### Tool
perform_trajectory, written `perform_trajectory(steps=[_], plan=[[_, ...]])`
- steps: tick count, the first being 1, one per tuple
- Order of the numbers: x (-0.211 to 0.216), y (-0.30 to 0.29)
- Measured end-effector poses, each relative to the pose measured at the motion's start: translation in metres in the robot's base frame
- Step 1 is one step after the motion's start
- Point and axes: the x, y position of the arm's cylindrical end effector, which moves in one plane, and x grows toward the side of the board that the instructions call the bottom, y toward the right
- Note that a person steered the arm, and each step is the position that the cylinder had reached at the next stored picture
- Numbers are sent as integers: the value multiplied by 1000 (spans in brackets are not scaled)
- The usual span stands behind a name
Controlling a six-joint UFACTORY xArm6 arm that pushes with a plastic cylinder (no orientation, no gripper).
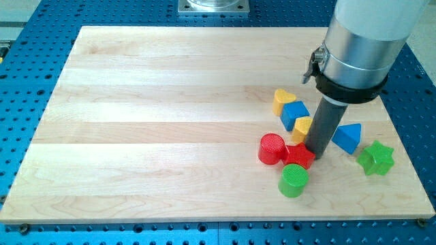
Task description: Move the yellow hexagon to the bottom right of the blue cube
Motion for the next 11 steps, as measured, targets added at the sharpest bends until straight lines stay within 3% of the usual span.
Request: perform_trajectory(steps=[5, 7, 8, 9, 10, 11], plan=[[-1, 25], [-2, -24], [-17, -46], [-57, -6], [-64, -42], [-76, 27]])
